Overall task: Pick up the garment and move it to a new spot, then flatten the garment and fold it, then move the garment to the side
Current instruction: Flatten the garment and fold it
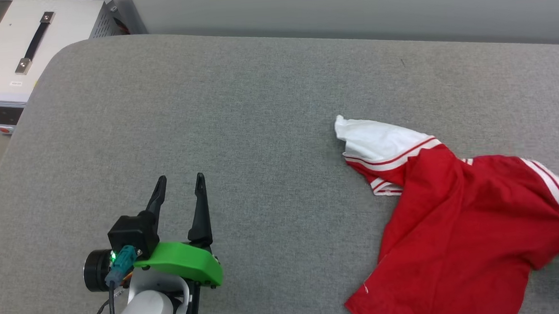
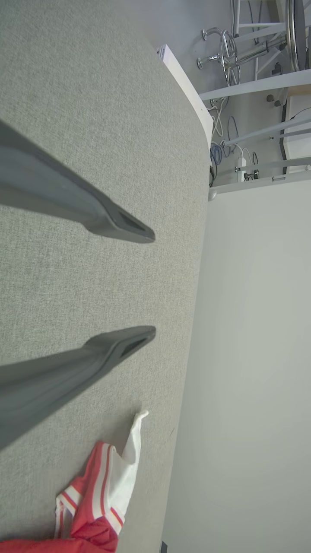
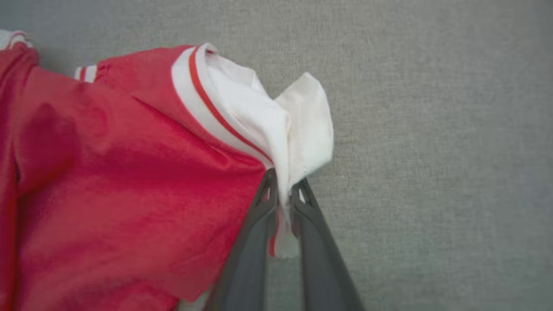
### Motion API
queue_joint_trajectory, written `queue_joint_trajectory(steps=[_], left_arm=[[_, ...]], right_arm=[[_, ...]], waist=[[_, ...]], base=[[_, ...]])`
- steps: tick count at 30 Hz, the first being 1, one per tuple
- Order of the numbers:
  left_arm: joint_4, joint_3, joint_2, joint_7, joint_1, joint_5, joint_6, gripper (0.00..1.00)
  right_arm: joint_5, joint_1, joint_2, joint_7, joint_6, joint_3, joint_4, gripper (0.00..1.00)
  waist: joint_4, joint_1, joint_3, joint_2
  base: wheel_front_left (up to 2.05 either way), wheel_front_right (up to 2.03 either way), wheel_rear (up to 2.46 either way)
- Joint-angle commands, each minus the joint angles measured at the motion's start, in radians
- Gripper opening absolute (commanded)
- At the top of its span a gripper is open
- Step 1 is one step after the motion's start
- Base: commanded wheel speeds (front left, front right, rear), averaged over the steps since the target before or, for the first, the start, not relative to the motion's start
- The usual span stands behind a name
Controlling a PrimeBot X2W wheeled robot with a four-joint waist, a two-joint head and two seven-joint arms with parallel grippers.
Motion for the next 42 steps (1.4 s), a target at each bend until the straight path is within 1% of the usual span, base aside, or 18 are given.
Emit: queue_joint_trajectory(steps=[1,4,5,6,7,9,15,18,21,25,33,38,42], left_arm=[[-0.003,-0.003,0.003,-0.003,0.007,0.000,0.001,1.00],[-0.002,-0.004,0.005,-0.003,0.010,-0.002,0.001,1.00],[-0.002,-0.005,0.006,-0.002,0.012,-0.003,0.001,1.00],[-0.002,-0.005,0.008,-0.002,0.013,-0.004,0.001,1.00],[-0.003,-0.004,0.013,0.000,0.014,-0.005,0.000,1.00],[-0.004,-0.003,0.018,0.003,0.016,-0.006,0.000,1.00],[-0.005,-0.002,0.029,0.011,0.028,-0.012,0.004,1.00],[-0.006,0.000,0.036,0.014,0.037,-0.017,0.006,1.00],[-0.009,0.004,0.043,0.019,0.046,-0.021,0.011,1.00],[-0.019,0.009,0.054,0.026,0.059,-0.024,0.019,1.00],[-0.043,0.017,0.081,0.053,0.057,-0.025,0.032,1.00],[-0.054,-0.007,0.088,0.099,-0.014,-0.016,0.005,1.00],[-0.039,-0.047,0.068,0.158,-0.129,-0.013,-0.043,1.00]], right_arm=[[-0.014,0.029,0.027,0.002,-0.002,-0.021,0.024,0.00],[-0.034,0.067,0.078,0.005,-0.002,-0.062,0.070,0.00],[-0.041,0.074,0.094,-0.002,-0.002,-0.073,0.079,0.16],[-0.046,0.076,0.106,-0.012,-0.002,-0.083,0.084,0.41],[-0.064,0.073,0.128,-0.049,-0.002,-0.100,0.087,1.00],[-0.089,0.062,0.143,-0.098,-0.002,-0.112,0.084,1.00],[-0.171,0.025,0.191,-0.292,-0.002,-0.151,0.037,1.00],[-0.212,0.018,0.217,-0.386,-0.002,-0.141,-0.004,1.00],[-0.226,0.021,0.247,-0.448,-0.002,-0.110,-0.052,1.00],[-0.235,0.045,0.276,-0.480,-0.002,-0.051,-0.115,1.00],[-0.261,0.112,0.324,-0.474,-0.002,0.046,-0.254,1.00],[-0.261,0.134,0.340,-0.472,-0.002,0.072,-0.328,1.00],[-0.265,0.128,0.346,-0.467,-0.002,0.086,-0.368,1.00]], waist=[[-0.003,0.0000,-0.004,-0.0001],[-0.007,0.0000,-0.011,-0.0001],[-0.008,0.0000,-0.013,-0.0001],[-0.009,0.0000,-0.014,-0.0001],[-0.012,0.0000,-0.017,-0.0001],[-0.015,0.0000,-0.022,-0.0001],[-0.023,0.0000,-0.047,-0.0001],[-0.027,0.0000,-0.065,-0.0001],[-0.033,0.0000,-0.079,-0.0001],[-0.044,0.0000,-0.095,-0.0001],[-0.085,0.0000,-0.107,-0.0001],[-0.123,0.0000,-0.076,-0.0001],[-0.164,0.0000,-0.030,-0.0001]], base=[[0.00,0.00,0.00],[0.00,0.00,0.00],[0.00,0.00,0.00],[0.00,0.00,0.00],[0.00,0.00,0.00],[0.00,0.00,0.00],[0.00,0.00,0.00],[0.00,0.00,0.00],[0.00,0.00,0.00],[0.00,0.00,0.00],[0.00,0.00,0.00],[0.00,0.00,0.00],[0.00,0.00,0.00]])
